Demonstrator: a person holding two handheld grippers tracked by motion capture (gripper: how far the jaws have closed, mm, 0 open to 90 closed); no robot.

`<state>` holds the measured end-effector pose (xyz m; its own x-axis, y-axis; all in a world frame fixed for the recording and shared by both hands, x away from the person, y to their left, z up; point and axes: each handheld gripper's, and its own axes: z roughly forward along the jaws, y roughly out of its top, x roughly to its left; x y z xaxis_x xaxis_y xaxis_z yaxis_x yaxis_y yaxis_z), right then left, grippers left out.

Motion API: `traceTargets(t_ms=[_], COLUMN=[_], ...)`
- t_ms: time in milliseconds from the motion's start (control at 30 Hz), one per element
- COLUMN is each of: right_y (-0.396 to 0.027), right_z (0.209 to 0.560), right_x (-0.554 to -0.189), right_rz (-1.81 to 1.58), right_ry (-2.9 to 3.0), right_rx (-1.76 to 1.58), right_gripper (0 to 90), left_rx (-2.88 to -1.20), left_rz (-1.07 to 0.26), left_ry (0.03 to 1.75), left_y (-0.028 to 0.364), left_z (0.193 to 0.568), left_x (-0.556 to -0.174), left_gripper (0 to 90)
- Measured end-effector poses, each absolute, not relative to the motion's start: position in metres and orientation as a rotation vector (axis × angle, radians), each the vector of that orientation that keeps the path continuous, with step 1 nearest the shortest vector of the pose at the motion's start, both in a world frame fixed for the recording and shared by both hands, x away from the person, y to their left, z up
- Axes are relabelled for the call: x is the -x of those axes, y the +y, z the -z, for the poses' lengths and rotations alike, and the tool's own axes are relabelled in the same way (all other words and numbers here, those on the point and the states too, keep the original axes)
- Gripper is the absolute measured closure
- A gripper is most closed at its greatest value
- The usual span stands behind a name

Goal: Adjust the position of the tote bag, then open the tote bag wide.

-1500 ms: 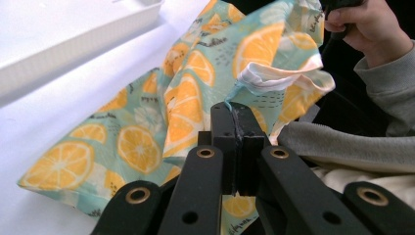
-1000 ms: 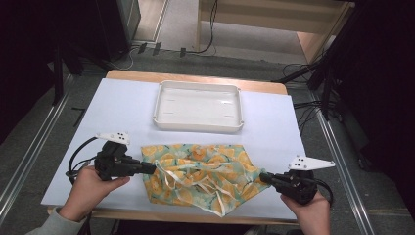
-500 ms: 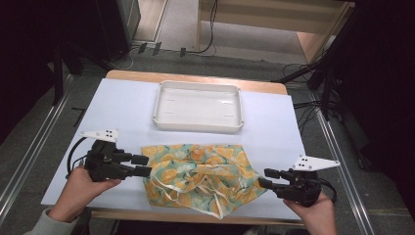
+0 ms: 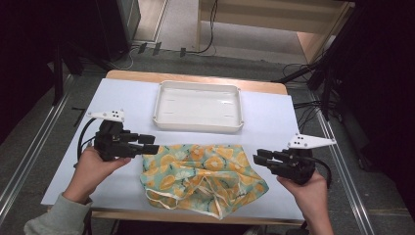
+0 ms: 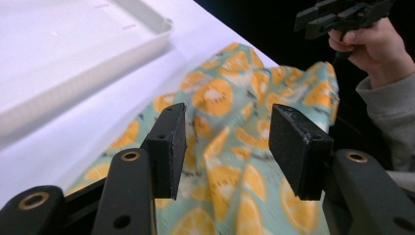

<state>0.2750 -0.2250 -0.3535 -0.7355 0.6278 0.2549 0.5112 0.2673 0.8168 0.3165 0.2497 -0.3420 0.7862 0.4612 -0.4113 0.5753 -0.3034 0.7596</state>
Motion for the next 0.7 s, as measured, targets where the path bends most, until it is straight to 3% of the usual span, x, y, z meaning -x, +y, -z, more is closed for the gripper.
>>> traceTargets(t_ms=[300, 700], right_y=[-0.206, -0.206], right_z=[0.36, 0.358], right_x=[-0.298, -0.291], right_rz=[-1.49, -1.494], right_ry=[2.434, 2.446], right_rx=[-1.065, -1.05], right_gripper=[76.7, 75.6], left_rx=[-1.975, -1.977], left_rz=[0.148, 0.159], left_ry=[0.778, 0.744], left_y=[0.245, 0.241], left_z=[0.349, 0.344], left_x=[-0.328, -0.322], left_gripper=[49.4, 49.0])
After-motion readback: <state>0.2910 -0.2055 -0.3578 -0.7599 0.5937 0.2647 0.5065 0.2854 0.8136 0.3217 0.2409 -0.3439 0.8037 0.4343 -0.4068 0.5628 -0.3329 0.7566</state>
